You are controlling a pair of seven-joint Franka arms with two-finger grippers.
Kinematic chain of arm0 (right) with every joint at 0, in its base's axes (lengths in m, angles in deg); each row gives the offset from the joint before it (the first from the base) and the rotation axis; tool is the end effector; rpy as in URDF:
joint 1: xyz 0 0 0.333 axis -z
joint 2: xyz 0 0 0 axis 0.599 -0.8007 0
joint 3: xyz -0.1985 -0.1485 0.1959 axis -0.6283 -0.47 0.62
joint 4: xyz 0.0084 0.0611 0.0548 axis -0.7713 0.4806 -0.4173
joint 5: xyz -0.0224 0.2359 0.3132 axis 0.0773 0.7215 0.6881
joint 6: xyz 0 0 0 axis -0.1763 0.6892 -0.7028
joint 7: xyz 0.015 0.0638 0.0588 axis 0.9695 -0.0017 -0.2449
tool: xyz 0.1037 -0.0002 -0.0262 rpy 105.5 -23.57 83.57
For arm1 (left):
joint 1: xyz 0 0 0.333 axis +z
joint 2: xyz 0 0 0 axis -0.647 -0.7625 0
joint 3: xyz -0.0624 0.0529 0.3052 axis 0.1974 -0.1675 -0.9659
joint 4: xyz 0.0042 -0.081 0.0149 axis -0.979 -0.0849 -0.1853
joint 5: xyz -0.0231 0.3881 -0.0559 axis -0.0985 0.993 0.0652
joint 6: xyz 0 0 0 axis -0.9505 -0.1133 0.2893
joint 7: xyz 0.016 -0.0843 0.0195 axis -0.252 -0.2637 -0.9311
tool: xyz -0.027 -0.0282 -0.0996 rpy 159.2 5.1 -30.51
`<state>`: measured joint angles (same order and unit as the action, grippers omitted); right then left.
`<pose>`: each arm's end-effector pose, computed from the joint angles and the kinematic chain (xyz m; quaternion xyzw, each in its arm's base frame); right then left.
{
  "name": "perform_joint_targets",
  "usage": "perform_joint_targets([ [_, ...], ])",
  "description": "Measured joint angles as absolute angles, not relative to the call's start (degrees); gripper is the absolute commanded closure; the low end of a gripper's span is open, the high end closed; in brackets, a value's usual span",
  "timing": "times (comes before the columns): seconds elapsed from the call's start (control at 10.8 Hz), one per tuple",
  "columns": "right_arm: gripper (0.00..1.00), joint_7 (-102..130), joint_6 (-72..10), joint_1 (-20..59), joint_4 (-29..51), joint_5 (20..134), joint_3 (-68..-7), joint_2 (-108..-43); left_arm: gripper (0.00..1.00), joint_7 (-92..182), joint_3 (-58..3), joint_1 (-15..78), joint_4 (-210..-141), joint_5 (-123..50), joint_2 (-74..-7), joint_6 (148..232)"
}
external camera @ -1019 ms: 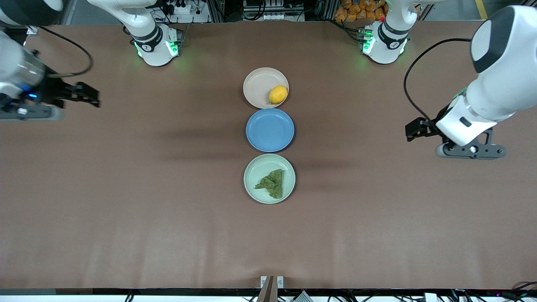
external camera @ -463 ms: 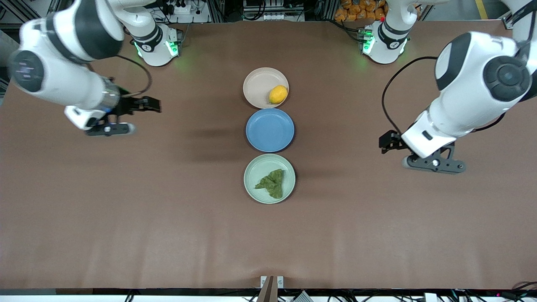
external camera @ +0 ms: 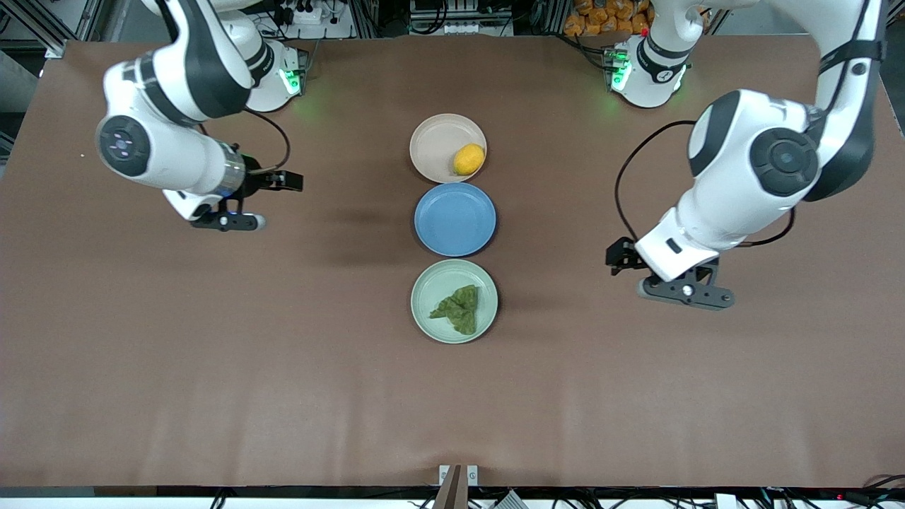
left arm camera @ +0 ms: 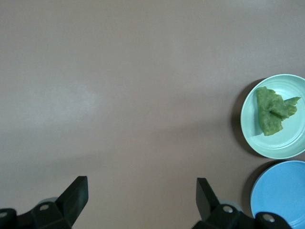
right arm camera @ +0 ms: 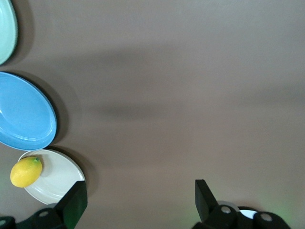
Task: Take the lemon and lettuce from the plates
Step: 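Move the right gripper toward the lemon while the left gripper approaches the lettuce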
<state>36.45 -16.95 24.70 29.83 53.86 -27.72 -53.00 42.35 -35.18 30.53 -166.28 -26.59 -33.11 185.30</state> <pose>0.4918 0.1666 0.4072 -0.9814 0.0466 0.1758 0.0617 0.6247 -0.2161 0.4643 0.9947 -0.0936 0.0297 0.0290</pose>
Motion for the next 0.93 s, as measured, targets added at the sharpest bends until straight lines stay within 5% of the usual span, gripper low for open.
perform_joint_targets([
  [0.93,0.0,68.2,-32.6,6.0,40.8,55.9,-27.5,-55.9,0.09,27.2,-34.9,21.2,-167.1,-27.1,-42.5,197.5],
])
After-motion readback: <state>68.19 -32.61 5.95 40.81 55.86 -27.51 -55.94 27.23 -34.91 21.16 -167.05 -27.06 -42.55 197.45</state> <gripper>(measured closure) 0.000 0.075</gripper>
